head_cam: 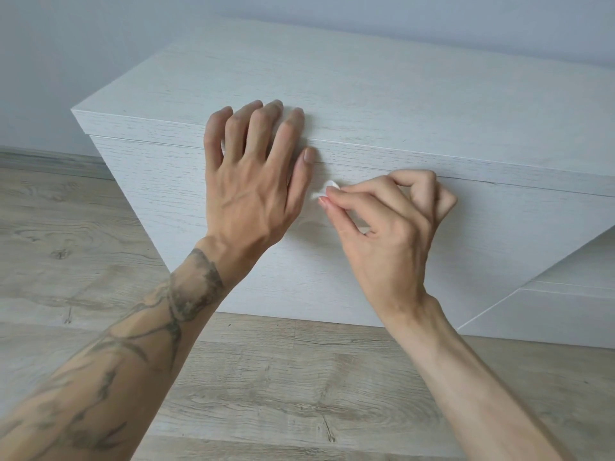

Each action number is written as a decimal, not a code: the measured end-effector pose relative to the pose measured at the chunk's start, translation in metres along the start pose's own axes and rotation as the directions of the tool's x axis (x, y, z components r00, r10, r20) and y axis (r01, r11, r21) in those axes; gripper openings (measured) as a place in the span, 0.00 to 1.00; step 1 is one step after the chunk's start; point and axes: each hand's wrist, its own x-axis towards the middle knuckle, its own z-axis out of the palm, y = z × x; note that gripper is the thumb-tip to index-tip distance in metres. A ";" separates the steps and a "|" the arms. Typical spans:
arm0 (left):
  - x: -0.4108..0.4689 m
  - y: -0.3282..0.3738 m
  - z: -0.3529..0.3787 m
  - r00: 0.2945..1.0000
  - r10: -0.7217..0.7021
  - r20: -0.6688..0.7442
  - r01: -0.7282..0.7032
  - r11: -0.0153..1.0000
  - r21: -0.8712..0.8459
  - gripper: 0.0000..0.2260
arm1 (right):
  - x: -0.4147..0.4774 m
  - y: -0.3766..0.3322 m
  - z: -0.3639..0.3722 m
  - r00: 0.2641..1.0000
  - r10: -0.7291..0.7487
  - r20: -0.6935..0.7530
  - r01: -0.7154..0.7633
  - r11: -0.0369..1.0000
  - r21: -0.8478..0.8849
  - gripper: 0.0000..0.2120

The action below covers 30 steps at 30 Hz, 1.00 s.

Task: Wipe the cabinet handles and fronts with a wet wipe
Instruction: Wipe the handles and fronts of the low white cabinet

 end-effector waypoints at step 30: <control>0.000 -0.002 0.001 1.000 0.006 -0.003 -0.006 1.000 -0.006 0.20 | 0.002 -0.021 0.009 0.986 0.153 -0.060 -0.159 0.980 -0.118 0.09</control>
